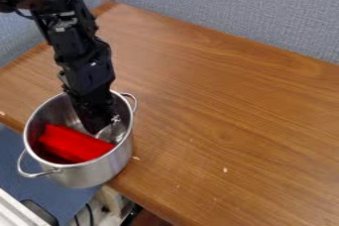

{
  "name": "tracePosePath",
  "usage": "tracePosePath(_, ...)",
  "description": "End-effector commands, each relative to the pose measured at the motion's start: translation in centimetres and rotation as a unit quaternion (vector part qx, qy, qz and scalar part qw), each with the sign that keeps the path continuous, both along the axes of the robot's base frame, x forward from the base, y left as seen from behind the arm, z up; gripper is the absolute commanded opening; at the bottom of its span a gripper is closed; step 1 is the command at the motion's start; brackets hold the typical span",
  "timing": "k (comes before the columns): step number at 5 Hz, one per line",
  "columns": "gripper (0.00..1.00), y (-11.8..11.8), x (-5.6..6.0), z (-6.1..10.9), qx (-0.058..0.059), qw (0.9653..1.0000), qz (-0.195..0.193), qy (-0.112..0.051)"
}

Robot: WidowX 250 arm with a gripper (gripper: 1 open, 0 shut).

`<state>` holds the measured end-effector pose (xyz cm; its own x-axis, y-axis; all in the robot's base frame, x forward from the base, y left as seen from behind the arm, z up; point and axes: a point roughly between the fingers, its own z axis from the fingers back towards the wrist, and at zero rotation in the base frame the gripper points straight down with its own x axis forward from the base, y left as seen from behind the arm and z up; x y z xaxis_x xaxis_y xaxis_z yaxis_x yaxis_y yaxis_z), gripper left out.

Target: Put the red object in the metal pot

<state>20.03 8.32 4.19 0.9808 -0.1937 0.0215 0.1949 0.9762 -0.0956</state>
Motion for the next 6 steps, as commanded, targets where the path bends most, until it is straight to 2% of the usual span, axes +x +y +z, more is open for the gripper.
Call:
tracePosePath(1,0.0,0.6,0.4,1.1,-0.005,0.9999,0.013,-0.005)
tracePosePath(2,0.0,0.9,0.4,1.7,-0.012,0.9998,0.017,0.001)
tracePosePath(3,1.0,1.2,0.5,1.6,-0.015,0.9996,0.022,0.003)
tracePosePath(4,0.0,1.4,0.5,1.6,-0.016,0.9995,0.027,0.008)
tracePosePath(5,1.0,1.7,0.5,1.6,-0.018,0.9993,0.031,0.013)
tracePosePath(6,1.0,1.9,0.5,1.6,-0.019,0.999,0.036,0.018)
